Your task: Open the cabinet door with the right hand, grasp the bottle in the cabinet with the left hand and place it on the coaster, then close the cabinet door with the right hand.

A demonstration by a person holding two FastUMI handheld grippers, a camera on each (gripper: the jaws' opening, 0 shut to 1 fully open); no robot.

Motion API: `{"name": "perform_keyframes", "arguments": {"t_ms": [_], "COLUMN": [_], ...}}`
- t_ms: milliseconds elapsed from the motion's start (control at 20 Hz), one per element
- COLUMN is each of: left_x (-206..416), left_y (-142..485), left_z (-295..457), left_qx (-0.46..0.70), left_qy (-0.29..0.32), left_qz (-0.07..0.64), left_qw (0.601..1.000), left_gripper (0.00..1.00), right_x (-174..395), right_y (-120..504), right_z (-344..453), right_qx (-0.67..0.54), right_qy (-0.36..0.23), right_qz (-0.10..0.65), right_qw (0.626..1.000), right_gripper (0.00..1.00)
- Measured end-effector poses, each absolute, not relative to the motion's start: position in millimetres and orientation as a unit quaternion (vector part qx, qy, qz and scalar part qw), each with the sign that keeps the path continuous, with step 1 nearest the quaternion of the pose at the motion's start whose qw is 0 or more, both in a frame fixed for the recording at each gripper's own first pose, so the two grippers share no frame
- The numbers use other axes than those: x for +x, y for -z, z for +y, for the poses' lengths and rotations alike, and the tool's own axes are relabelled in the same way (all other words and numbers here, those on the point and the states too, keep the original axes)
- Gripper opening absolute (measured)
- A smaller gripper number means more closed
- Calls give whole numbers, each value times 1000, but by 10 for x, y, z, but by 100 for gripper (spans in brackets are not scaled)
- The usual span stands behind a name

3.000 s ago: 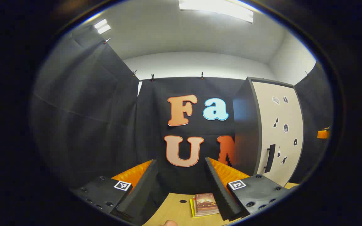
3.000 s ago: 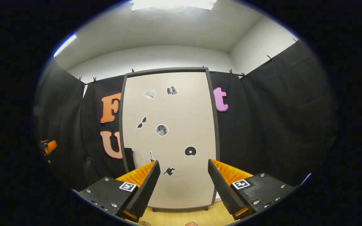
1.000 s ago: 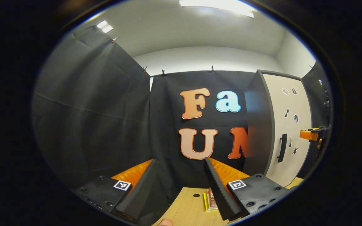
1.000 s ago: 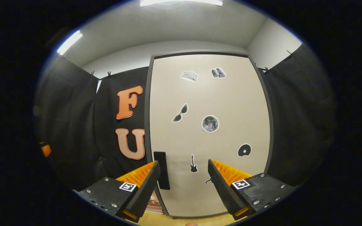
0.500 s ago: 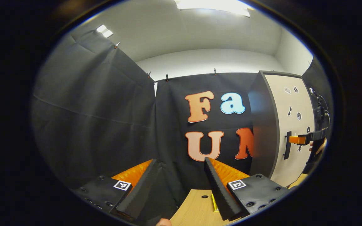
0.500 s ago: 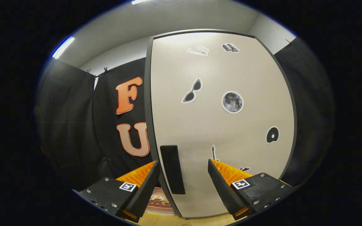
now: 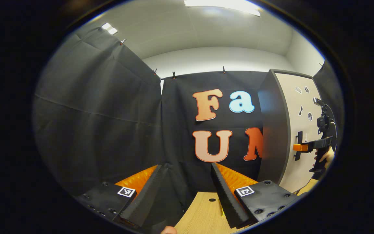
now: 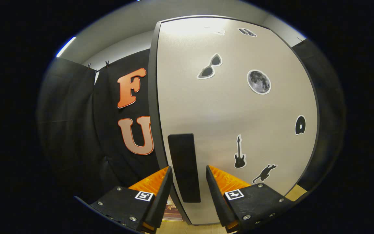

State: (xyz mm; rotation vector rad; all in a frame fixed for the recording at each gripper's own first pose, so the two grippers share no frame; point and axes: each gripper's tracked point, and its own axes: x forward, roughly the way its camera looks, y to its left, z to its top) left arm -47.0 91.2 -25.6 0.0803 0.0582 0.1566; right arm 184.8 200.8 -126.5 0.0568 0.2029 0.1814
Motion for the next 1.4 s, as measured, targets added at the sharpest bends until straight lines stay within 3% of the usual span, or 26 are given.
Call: {"name": "perform_keyframes", "arguments": {"t_ms": [150, 350, 550, 600, 750, 900, 950, 1000, 1050, 1100, 1400], "left_x": [-503, -451, -397, -405, -448, -427, -430, -428, -427, -431, -446], "left_y": [312, 412, 487, 481, 483, 516, 523, 514, 517, 509, 455], "left_z": [978, 988, 975, 963, 973, 963, 970, 964, 962, 961, 964], "left_qx": [37, 34, 35, 35, 31, 27, 28, 26, 24, 22, 23], "left_qy": [-83, -81, -81, -79, -77, -73, -72, -70, -68, -67, -64], "left_qz": [33, 42, 46, 44, 39, 41, 42, 43, 42, 42, 31], "left_qw": [995, 995, 995, 995, 996, 996, 996, 996, 996, 997, 997], "left_gripper": [93, 93, 93, 100, 93, 96, 93, 96, 96, 96, 93], "right_x": [1859, 1803, 1598, 1488, 1084, 662, 536, 443, 372, 308, 22], "right_y": [1307, 1290, 1263, 1235, 1144, 1072, 1043, 1022, 1013, 991, 917], "right_z": [2007, 2001, 2003, 1988, 1869, 1598, 1501, 1430, 1361, 1298, 977], "right_qx": [29, 7, 6, 10, 7, -4, -4, -6, -11, -11, -16], "right_qy": [-90, -100, -137, -150, -180, -196, -198, -198, -196, -191, -165], "right_qz": [103, 96, 98, 99, 94, 92, 93, 92, 91, 88, 77], "right_qw": [990, 990, 986, 984, 979, 976, 976, 976, 976, 978, 983], "right_gripper": [39, 29, 26, 26, 25, 25, 21, 25, 21, 25, 23]}}
